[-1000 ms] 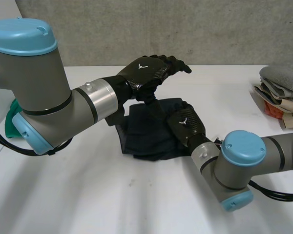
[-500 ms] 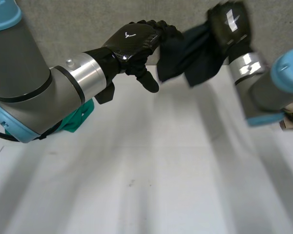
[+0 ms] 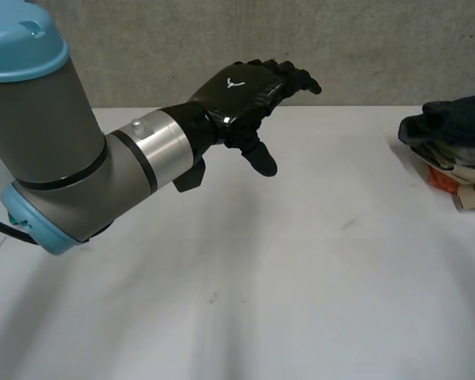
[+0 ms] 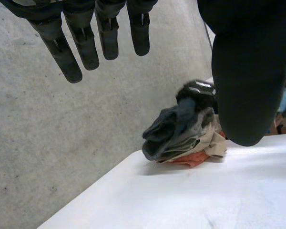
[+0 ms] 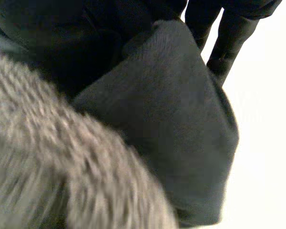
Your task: Fold the laundry.
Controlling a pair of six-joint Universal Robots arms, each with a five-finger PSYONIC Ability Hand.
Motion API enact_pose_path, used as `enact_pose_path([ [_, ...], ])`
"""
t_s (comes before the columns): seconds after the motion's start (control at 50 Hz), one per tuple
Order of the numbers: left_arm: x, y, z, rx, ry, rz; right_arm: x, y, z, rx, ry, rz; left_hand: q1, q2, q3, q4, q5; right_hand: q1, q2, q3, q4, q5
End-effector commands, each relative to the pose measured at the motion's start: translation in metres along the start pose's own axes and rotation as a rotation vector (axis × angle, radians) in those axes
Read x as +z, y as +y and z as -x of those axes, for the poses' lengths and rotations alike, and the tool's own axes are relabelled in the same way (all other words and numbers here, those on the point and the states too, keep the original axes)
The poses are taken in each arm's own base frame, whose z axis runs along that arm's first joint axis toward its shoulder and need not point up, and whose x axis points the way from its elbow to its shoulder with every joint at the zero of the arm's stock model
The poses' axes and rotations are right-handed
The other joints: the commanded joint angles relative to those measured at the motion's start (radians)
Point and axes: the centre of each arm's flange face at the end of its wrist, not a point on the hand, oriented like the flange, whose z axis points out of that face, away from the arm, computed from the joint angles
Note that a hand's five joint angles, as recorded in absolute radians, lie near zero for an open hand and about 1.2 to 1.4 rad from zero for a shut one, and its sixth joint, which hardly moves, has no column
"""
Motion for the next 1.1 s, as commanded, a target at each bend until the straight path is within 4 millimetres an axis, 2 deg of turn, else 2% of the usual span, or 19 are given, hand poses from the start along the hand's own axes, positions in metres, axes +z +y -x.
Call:
enact_pose_path([
  [0.02,-0.001,0.001,-0.006,-0.004,0.01,0.003,-0.035,0.023,-0.022,-0.036,-0.013,0.031,0.071,0.071,0.071,0.069,0.065,0.33,0.24,0.238,0.189,0.245],
  [0.2,-0.003,-0.002,-0.01,0.002,0.018,-0.003,-0.029,-0.019,-0.025,-0.037,-0.003,0.021,0.071,0.071,0.071,0.069,0.065,0.299,0.209,0.207,0.158,0.214],
  [0.26,-0.005,-0.01,-0.014,0.011,0.025,-0.022,-0.03,-0.027,-0.024,-0.012,-0.002,0.048,0.071,0.071,0.071,0.069,0.065,-0.21,-0.3,-0.302,-0.351,-0.295],
  [0.28,-0.006,-0.011,-0.015,0.013,0.026,-0.025,-0.031,-0.029,-0.022,0.015,-0.001,0.076,0.071,0.071,0.071,0.069,0.065,-0.613,-0.703,-0.705,-0.754,-0.698],
  [0.34,-0.006,-0.013,-0.017,0.014,0.031,-0.028,-0.033,-0.034,-0.02,0.041,0.0,0.115,0.071,0.071,0.071,0.069,0.065,-0.866,-0.956,-0.958,-1.007,-0.951],
  [0.5,-0.006,-0.013,-0.028,0.009,0.057,-0.027,-0.051,-0.055,-0.021,0.044,0.039,0.253,0.068,0.068,0.069,0.066,0.062,-0.891,-0.982,-0.984,-1.033,-0.977],
  [0.64,-0.007,-0.015,-0.039,0.011,0.083,-0.034,-0.077,-0.087,-0.072,-0.162,0.314,0.405,0.065,0.065,0.066,0.063,0.059,-0.891,-0.982,-0.984,-1.033,-0.977],
  [0.68,-0.009,-0.021,-0.042,0.019,0.087,-0.046,-0.078,-0.097,-0.079,-0.217,0.368,0.42,0.059,0.059,0.06,0.057,0.053,-0.891,-0.982,-0.984,-1.033,-0.977],
  [0.72,-0.011,-0.024,-0.042,0.023,0.087,-0.056,-0.074,-0.121,-0.091,-0.318,0.445,0.408,0.056,0.056,0.057,0.054,0.05,-0.891,-0.982,-0.984,-1.033,-0.977],
  [0.76,-0.012,-0.032,-0.041,0.037,0.082,-0.083,-0.071,-0.132,-0.092,-0.367,0.473,0.394,0.053,0.053,0.054,0.051,0.047,-0.891,-0.982,-0.984,-1.033,-0.977],
  [0.84,-0.016,-0.053,-0.036,0.073,0.046,-0.163,-0.044,-0.176,-0.066,-0.4,0.435,0.237,0.065,0.065,0.066,0.063,0.059,-0.891,-0.982,-0.984,-1.033,-0.977],
  [0.86,-0.017,-0.057,-0.033,0.08,0.028,-0.178,-0.032,-0.196,-0.044,-0.387,0.392,0.152,0.065,0.065,0.066,0.063,0.059,-0.891,-0.982,-0.984,-1.033,-0.977],
  [0.92,-0.024,-0.072,-0.015,0.104,-0.095,-0.227,-0.021,-0.222,-0.009,-0.348,0.309,0.037,0.059,0.059,0.06,0.057,0.053,-0.891,-0.982,-0.984,-1.033,-0.977],
  [0.94,-0.025,-0.074,-0.008,0.11,-0.135,-0.235,-0.02,-0.238,0.018,-0.316,0.239,-0.03,0.059,0.059,0.06,0.057,0.053,-0.891,-0.982,-0.984,-1.033,-0.977],
  [1.0,-0.034,-0.078,0.034,0.14,-0.328,-0.249,-0.023,-0.254,0.057,-0.284,0.126,-0.096,0.041,0.042,0.042,0.039,0.036,-0.891,-0.982,-0.984,-1.033,-0.977],
  [1.02,-0.037,-0.076,0.045,0.151,-0.369,-0.24,-0.028,-0.256,0.086,-0.26,0.041,-0.12,0.027,0.027,0.028,0.025,0.021,-0.891,-0.982,-0.984,-1.033,-0.977],
  [1.04,-0.044,-0.069,0.076,0.186,-0.466,-0.209,-0.031,-0.256,0.1,-0.246,0.001,-0.124,-0.032,-0.031,-0.031,-0.034,-0.037,-0.891,-0.982,-0.984,-1.033,-0.977],
  [1.08,-0.053,-0.059,0.106,0.233,-0.548,-0.162,-0.04,-0.255,0.128,-0.214,-0.075,-0.125,-0.102,-0.102,-0.101,-0.104,-0.108,-0.891,-0.982,-0.984,-1.033,-0.977],
  [1.1,-0.057,-0.054,0.118,0.263,-0.581,-0.135,-0.049,-0.251,0.155,-0.179,-0.144,-0.109,-0.123,-0.123,-0.122,-0.125,-0.129,-0.891,-0.982,-0.984,-1.033,-0.977],
])
